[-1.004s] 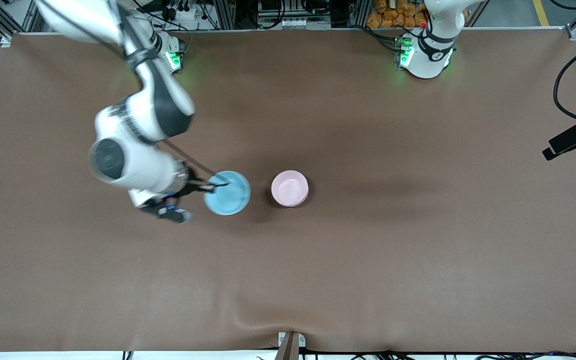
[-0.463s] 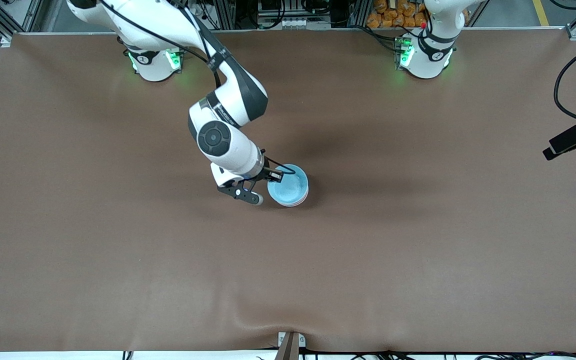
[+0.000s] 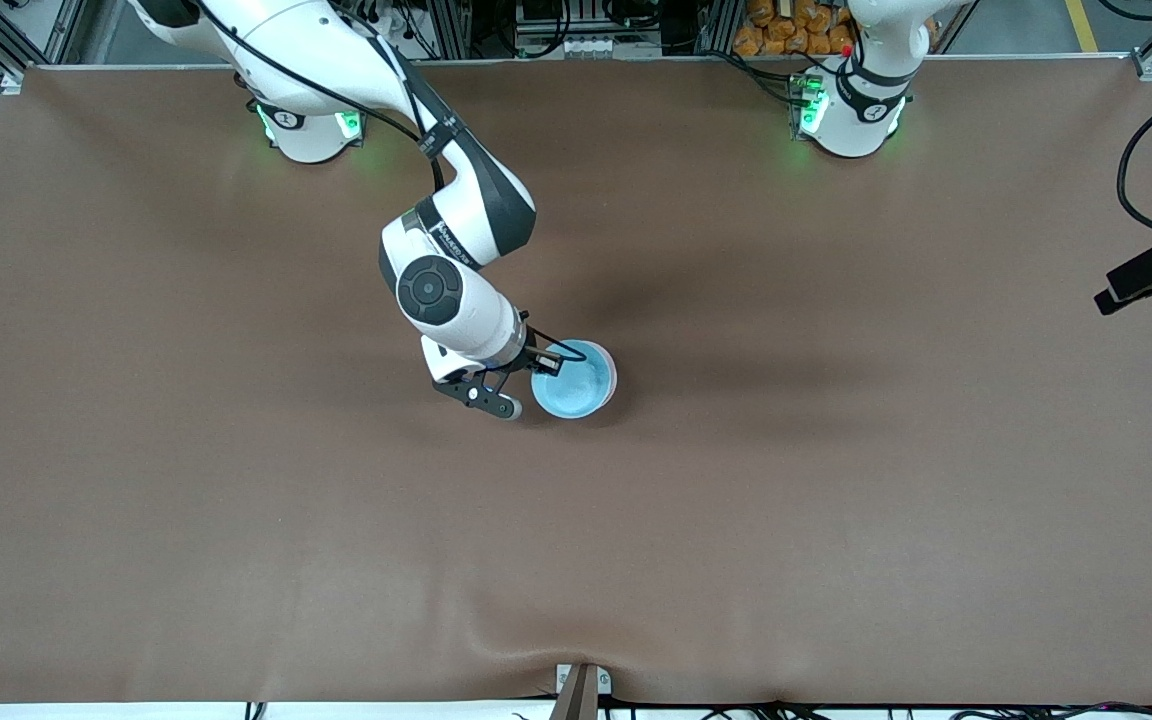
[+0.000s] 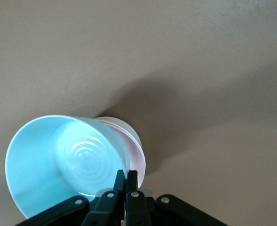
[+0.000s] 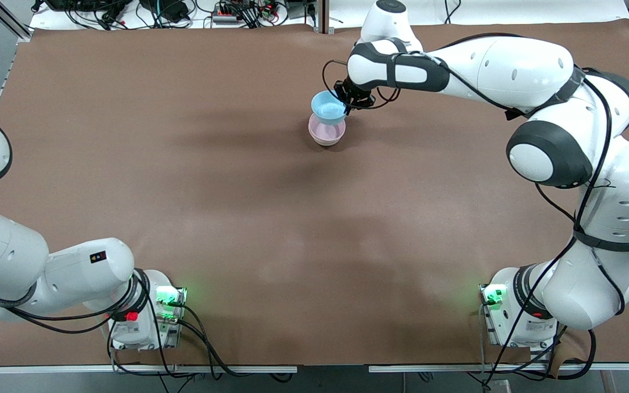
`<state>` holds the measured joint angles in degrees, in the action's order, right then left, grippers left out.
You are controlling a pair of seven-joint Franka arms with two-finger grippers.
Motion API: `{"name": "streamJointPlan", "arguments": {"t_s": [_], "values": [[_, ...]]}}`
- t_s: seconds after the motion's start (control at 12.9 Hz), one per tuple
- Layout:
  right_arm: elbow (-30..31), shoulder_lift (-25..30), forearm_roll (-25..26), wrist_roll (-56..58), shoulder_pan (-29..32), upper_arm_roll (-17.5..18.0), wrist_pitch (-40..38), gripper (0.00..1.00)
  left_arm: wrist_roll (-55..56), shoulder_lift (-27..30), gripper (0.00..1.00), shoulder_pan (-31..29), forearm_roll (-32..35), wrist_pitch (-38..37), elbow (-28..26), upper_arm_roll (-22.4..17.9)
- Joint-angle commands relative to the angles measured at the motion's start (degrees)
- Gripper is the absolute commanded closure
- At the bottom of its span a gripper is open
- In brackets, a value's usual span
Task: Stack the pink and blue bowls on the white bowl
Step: 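Lower the blue bowl into the pink bowl and open the right gripper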
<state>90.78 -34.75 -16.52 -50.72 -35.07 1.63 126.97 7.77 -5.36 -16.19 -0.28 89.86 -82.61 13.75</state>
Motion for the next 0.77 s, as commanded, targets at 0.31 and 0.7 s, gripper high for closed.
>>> {"name": "streamJointPlan", "arguments": {"t_s": [0.31, 0.7], "values": [[1.4, -1.0, 0.4, -1.3, -2.4, -0.2, 2.3, 1.00, -1.7, 8.7, 0.00, 18.6, -0.5, 0.0, -9.6, -19.9], [2.5, -1.6, 0.4, -1.4, -3.3, -0.3, 5.0, 1.00, -1.7, 8.3, 0.00, 19.0, -0.3, 0.0, -9.5, -20.1]]}}
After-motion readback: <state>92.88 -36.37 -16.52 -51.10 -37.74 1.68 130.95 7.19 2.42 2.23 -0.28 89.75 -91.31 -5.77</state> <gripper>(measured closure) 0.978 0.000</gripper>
